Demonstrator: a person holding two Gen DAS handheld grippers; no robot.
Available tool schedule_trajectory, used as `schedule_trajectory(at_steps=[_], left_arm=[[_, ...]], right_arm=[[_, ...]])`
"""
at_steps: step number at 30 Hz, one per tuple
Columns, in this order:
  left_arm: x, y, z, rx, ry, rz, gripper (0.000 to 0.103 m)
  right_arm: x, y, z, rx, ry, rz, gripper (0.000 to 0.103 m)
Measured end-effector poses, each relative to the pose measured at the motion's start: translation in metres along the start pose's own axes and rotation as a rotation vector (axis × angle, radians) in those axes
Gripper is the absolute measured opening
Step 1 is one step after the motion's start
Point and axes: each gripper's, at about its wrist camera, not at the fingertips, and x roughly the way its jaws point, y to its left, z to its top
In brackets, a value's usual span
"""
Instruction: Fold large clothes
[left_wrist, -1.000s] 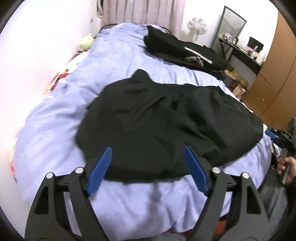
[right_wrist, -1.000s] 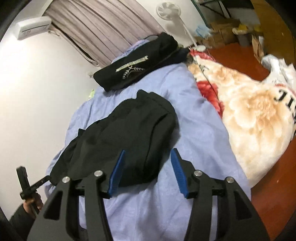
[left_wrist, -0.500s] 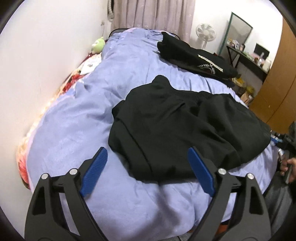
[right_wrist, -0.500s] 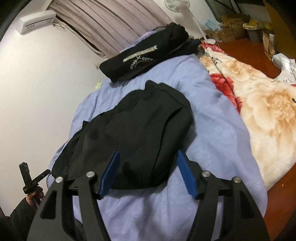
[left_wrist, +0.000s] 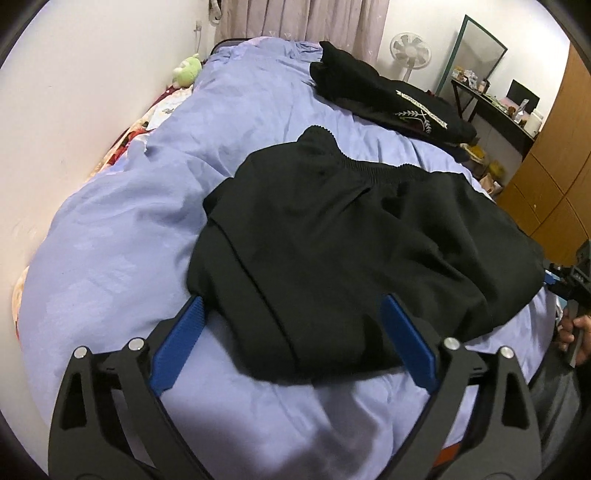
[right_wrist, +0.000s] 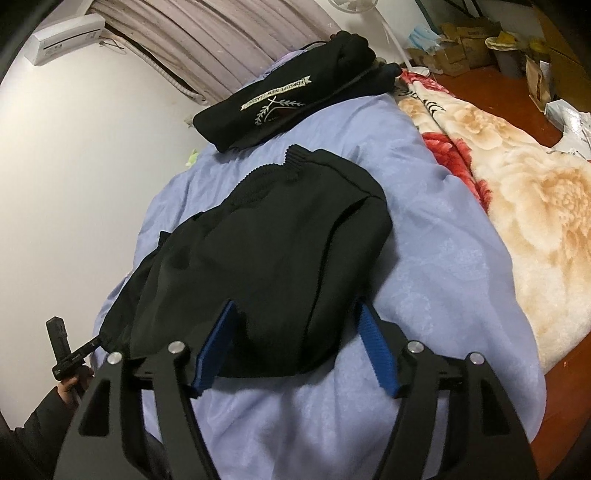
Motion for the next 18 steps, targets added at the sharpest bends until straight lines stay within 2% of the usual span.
schedule_trajectory(at_steps=[6, 10, 14, 16, 18], left_arm=[[0.010, -0.004, 0.004, -0.006, 0.030, -0.002, 0.094], [0.027, -0.008, 0.008, 0.027, 0.082, 0.013, 0.096], [0.040, -0.011, 0.014, 0.017, 0.109, 0.021, 0.096], [0.041, -0.013, 0.019, -0.010, 0.114, 0.002, 0.096], [0.035, -0.016, 0.024, -0.040, 0.102, -0.027, 0.096]], right_arm=[[0.009, 0.007, 0.001, -0.028, -0.003, -0.008, 0.069], [0.027, 0.020, 0.005, -0.098, -0.011, -0.046, 0.077], [0.044, 0.024, 0.014, -0.080, 0.007, -0.059, 0.082], [0.047, 0.029, 0.023, -0.052, 0.040, -0.072, 0.082], [0.034, 0.038, 0.031, -0.006, 0.043, -0.036, 0.080]])
